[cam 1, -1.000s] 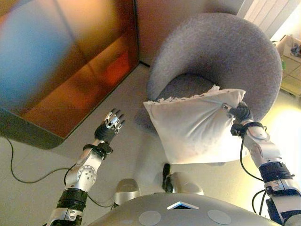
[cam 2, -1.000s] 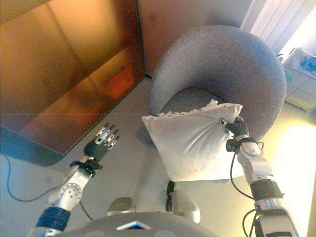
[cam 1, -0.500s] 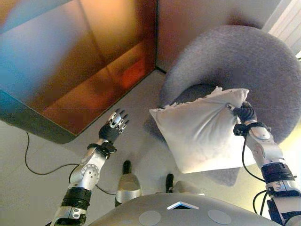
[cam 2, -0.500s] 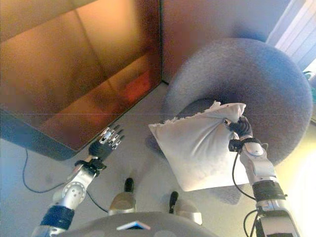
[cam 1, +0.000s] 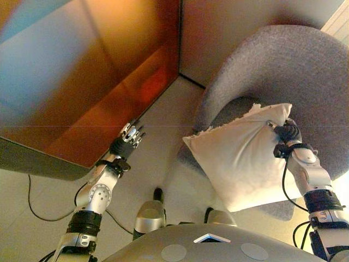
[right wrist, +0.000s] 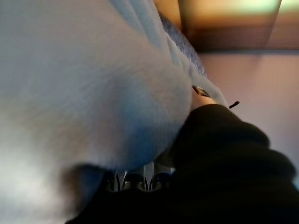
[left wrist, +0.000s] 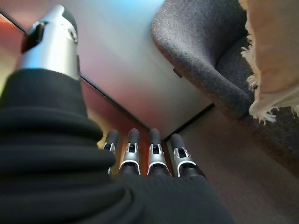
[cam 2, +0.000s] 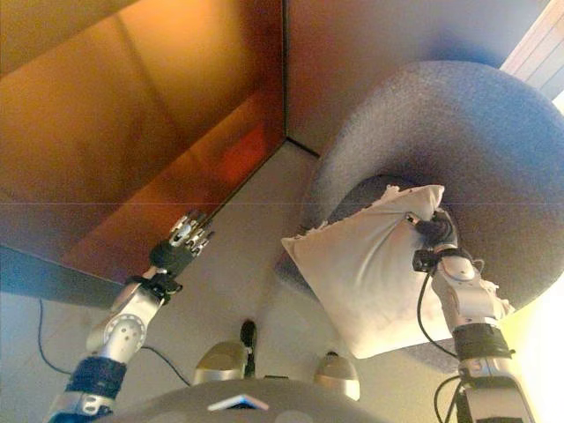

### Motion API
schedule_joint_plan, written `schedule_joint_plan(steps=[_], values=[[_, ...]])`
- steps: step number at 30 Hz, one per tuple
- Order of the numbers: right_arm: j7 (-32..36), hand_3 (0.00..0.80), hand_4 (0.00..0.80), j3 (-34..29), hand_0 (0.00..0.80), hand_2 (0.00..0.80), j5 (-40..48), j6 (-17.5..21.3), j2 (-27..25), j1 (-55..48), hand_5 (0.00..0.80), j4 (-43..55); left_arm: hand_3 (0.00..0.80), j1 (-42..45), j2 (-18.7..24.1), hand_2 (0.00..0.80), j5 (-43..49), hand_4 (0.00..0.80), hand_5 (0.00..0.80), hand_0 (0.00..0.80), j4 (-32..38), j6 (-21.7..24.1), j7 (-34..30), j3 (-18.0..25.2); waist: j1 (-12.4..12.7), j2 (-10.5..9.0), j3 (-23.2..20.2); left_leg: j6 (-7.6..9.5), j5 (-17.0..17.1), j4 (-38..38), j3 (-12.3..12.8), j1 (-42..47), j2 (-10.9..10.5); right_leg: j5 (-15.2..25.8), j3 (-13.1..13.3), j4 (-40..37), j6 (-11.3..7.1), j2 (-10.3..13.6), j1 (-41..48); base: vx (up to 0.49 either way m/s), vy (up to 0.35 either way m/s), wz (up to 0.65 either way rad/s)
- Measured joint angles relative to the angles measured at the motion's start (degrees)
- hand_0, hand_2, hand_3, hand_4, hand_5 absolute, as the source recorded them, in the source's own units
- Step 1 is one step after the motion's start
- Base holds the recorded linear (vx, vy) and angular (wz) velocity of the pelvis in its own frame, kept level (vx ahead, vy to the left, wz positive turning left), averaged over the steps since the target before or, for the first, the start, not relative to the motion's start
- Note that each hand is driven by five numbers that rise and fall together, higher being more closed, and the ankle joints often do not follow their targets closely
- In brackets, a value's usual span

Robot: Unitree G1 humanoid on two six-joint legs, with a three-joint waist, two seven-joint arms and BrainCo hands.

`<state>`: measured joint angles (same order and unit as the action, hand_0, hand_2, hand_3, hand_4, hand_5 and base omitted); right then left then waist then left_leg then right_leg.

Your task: Pick up the cushion and take it to the sofa

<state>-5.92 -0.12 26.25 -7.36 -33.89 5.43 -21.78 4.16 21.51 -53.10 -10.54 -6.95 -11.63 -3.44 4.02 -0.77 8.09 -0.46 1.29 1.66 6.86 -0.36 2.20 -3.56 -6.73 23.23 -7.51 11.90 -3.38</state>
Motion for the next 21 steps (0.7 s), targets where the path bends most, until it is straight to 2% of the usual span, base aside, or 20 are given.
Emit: schedule_joint_plan(steps=[1,3,4,7,10,11,12,13,14,17,19,21], values=[[-0.1,0.800,0.800,0.0,0.800,0.800,0.0,0.0,0.0,-0.1,0.800,-0.3,0.000,0.0,0.2,0.000,0.0,0.000,0.000,0.000,0.0,0.0,0.0,0.1,0.1,-0.26,0.0,0.33,-0.7,0.0,0.5,1.0,-0.9,0.6,-0.1,2.3,0.50,0.8,-0.6,0.188,0.091,-0.20],[-0.5,0.800,0.800,-0.1,0.800,0.800,0.0,0.1,-0.2,-0.1,0.800,-0.5,0.000,0.1,1.5,0.000,0.1,0.000,0.000,0.000,0.4,0.0,0.1,0.1,0.0,-0.25,0.0,1.46,-1.3,-0.3,1.1,1.8,-1.1,1.9,-0.4,3.9,1.34,2.1,-1.1,0.174,-0.026,-0.17],[-0.5,0.800,0.800,-0.2,0.800,0.800,0.0,0.2,-0.3,-0.1,0.800,-0.6,0.000,0.1,2.6,0.000,0.0,0.000,0.000,0.000,0.8,-0.1,0.2,0.2,-0.1,-0.46,-0.1,1.79,-1.2,-0.8,1.3,2.1,-1.2,2.1,-0.4,4.0,1.10,2.9,-2.1,0.151,-0.100,-0.13],[-0.5,0.800,0.800,-1.5,0.800,0.800,0.2,0.5,-0.6,-0.3,0.800,-0.7,0.000,0.6,3.7,0.000,0.0,0.000,0.000,0.000,0.7,-0.1,0.7,0.9,-0.1,-0.67,-0.2,2.44,-0.8,-1.3,1.3,1.8,-1.2,1.9,-1.8,-1.3,0.65,3.2,-2.9,0.115,-0.202,-0.07],[-0.5,0.800,0.800,-2.0,0.800,0.800,1.3,1.0,-1.2,-0.7,0.800,-0.7,0.000,1.0,3.5,0.000,0.0,0.000,0.000,0.000,0.6,-0.1,1.2,0.8,-0.9,-0.76,-0.2,1.71,-0.4,-2.2,0.2,1.8,-1.1,4.6,-1.6,-17.1,-2.01,3.1,-1.3,0.072,-0.222,0.19],[-0.4,0.800,0.800,-2.0,0.800,0.800,2.2,1.0,-1.5,-0.7,0.800,-0.7,0.000,1.0,3.6,0.000,0.0,0.000,0.000,0.000,0.6,-0.1,1.2,0.8,-1.6,-1.29,0.0,0.96,-0.2,-2.3,-0.4,1.8,-1.2,6.7,-1.6,-21.1,-2.55,3.3,-0.8,0.040,-0.146,0.32],[-0.3,0.800,0.800,-2.0,0.800,0.800,2.7,1.2,-1.7,-0.7,0.800,-0.8,0.000,0.9,3.8,0.000,0.0,0.000,0.000,0.000,0.6,0.0,1.3,0.7,-1.8,-2.04,0.3,0.44,-0.4,-2.2,-0.8,1.9,-1.4,9.1,-1.2,-21.7,-3.01,3.5,-1.0,0.063,-0.140,0.34],[0.1,0.800,0.800,-2.0,0.800,0.800,2.7,1.2,-1.6,-0.8,0.800,-1.0,0.000,1.0,4.4,0.000,0.0,0.000,0.000,0.000,0.7,0.0,1.4,0.7,-1.4,-3.61,0.5,-0.85,-0.2,-2.4,-1.2,2.4,-2.0,13.7,-1.0,-22.2,-2.13,3.4,-0.6,0.081,-0.128,0.15],[0.8,0.800,0.800,-2.0,0.800,0.800,2.7,1.1,-1.8,-0.8,0.800,-1.7,0.000,1.5,4.6,0.000,0.0,0.000,0.000,0.000,0.3,0.0,1.5,0.9,-1.3,-4.99,0.4,-2.04,-0.6,-2.5,-1.3,3.2,-2.2,12.0,-1.3,-23.4,-2.06,3.1,0.4,0.110,-0.112,0.00],[2.6,0.800,0.800,-2.1,0.800,0.800,2.7,0.8,-5.9,-0.7,0.800,-2.3,0.000,4.1,3.0,0.000,-0.2,0.000,0.000,0.000,0.2,0.0,1.6,0.8,-1.3,-3.13,-0.2,-4.04,-1.2,-2.5,-1.3,3.1,2.0,12.0,-1.6,-26.2,0.32,-1.7,1.7,0.126,-0.057,-0.10],[4.2,0.800,0.800,-2.7,0.800,0.800,2.6,0.8,-9.1,-1.0,0.800,-2.3,0.000,5.4,3.0,0.000,-0.2,0.000,0.000,0.000,0.4,-0.1,1.6,0.9,-1.7,-3.08,-0.2,-4.40,-1.1,-3.6,-1.0,4.4,3.9,12.2,-1.5,-27.7,1.35,-3.7,3.0,0.096,-0.052,-0.18],[4.5,0.800,0.800,-5.1,0.800,0.800,2.6,0.7,-10.6,-1.2,0.800,-2.3,0.000,5.9,2.3,0.000,-0.2,0.000,0.000,0.000,0.4,-0.1,1.5,1.5,-1.8,-3.03,-0.4,-5.72,-1.2,-4.3,-0.9,5.0,5.1,11.6,-1.5,-28.3,1.85,-4.8,3.7,0.074,-0.048,-0.13]])
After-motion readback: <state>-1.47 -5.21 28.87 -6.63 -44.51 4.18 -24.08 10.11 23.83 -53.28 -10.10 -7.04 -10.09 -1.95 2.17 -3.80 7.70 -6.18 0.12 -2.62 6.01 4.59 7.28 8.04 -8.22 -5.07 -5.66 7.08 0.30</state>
